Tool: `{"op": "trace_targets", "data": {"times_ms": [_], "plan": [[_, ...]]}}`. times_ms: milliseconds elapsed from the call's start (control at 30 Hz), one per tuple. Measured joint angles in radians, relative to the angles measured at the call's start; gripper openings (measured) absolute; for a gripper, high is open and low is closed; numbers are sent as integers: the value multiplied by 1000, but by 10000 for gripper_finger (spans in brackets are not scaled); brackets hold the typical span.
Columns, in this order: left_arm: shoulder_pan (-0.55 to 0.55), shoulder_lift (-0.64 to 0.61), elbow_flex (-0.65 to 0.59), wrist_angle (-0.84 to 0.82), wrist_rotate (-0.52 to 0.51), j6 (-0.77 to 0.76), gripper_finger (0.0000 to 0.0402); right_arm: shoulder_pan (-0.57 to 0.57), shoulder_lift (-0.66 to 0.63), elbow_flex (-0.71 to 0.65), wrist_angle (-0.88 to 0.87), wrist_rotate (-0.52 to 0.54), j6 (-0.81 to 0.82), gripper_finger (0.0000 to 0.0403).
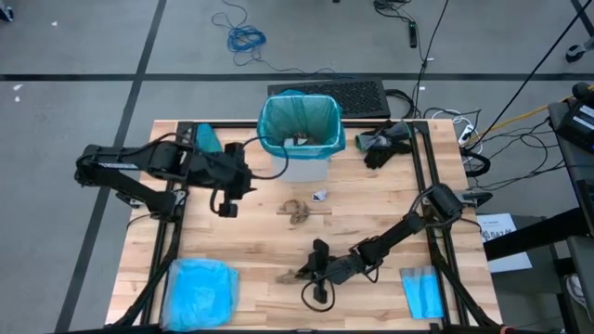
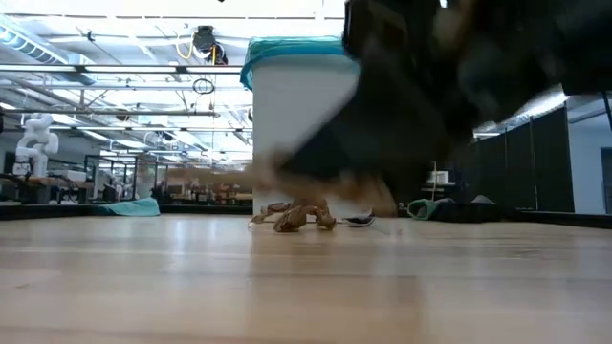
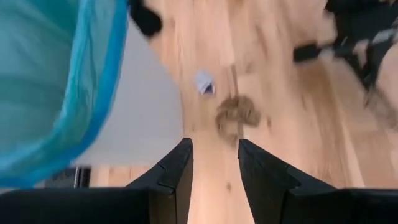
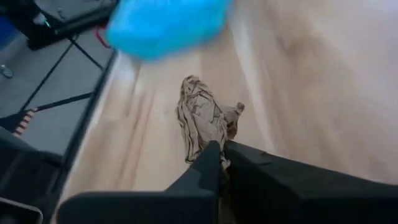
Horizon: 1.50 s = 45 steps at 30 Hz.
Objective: Place trash/remove bag and relplace
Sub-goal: Put the brown napkin into the trash bin
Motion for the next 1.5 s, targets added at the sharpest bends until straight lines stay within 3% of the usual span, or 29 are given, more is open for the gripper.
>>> {"op": "trace_targets", "data": {"times_ms": [300,533,767,933,1133,1367,1500], "plan": [[-88,-29,-73,-34,-30,-93,125,-28,-353,0,-291,145,-224,1],[-150,-40,-201,28,-44,-165,125,-93,-621,0,-374,194,-445,0],[-200,-40,-377,248,-49,-213,125,-245,-791,3,-378,194,-607,0],[-229,-37,-527,516,-48,-192,125,-391,-814,75,-417,135,-660,0],[-228,-37,-664,785,-48,-184,125,-574,-740,234,-544,19,-681,0],[-226,-24,-712,866,-49,-180,125,-765,-596,369,-651,-125,-653,0],[-225,18,-714,894,-49,-164,125,-835,-529,394,-647,-155,-623,1]]}}
